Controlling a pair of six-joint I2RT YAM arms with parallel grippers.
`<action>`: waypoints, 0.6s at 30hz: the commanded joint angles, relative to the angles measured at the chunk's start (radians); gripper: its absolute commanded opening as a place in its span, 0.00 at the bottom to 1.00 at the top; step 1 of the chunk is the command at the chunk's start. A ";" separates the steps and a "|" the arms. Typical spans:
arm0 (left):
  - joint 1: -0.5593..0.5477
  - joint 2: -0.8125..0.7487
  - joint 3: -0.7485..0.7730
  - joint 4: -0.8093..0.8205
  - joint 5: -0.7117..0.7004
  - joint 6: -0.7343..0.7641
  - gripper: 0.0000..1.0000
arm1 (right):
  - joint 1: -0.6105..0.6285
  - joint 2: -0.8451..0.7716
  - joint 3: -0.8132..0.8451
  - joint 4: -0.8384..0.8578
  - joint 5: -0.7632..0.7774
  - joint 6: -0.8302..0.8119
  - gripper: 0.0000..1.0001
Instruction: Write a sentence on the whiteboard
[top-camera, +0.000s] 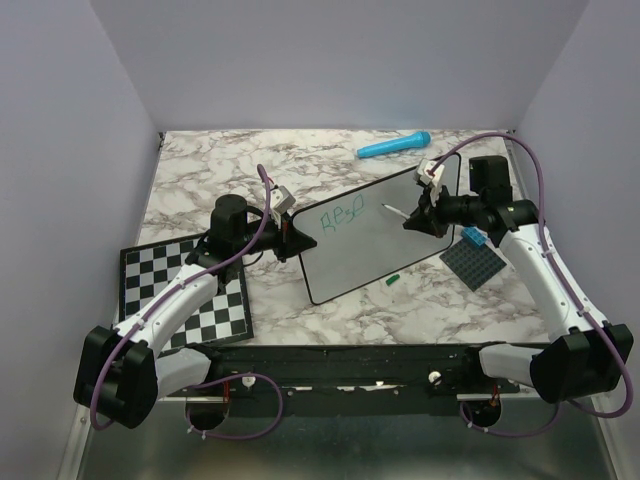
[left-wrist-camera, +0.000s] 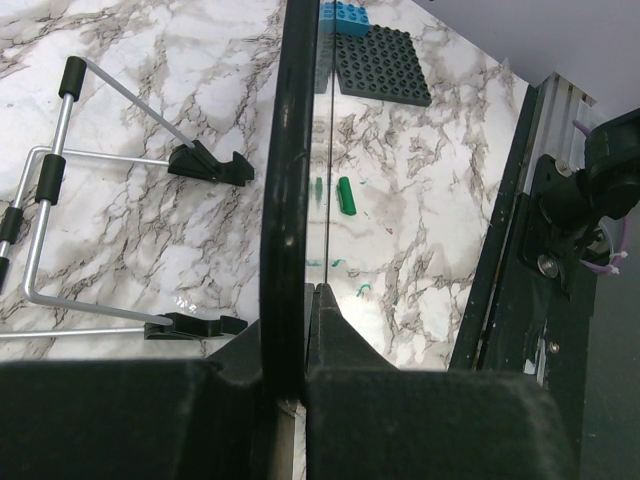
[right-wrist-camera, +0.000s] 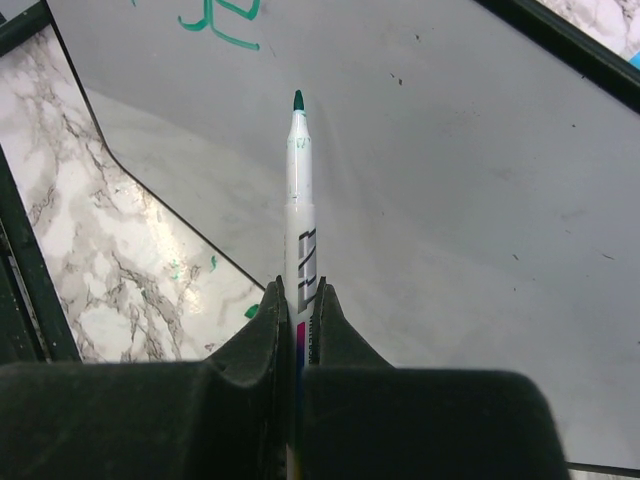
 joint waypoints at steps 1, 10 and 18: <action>-0.006 0.020 -0.022 -0.172 -0.115 0.117 0.00 | -0.008 0.010 0.015 -0.027 -0.047 -0.024 0.00; -0.007 0.020 -0.022 -0.172 -0.115 0.117 0.00 | -0.011 0.011 0.014 -0.027 -0.057 -0.029 0.00; -0.007 0.020 -0.022 -0.172 -0.120 0.116 0.00 | -0.011 0.008 0.007 -0.027 -0.073 -0.032 0.01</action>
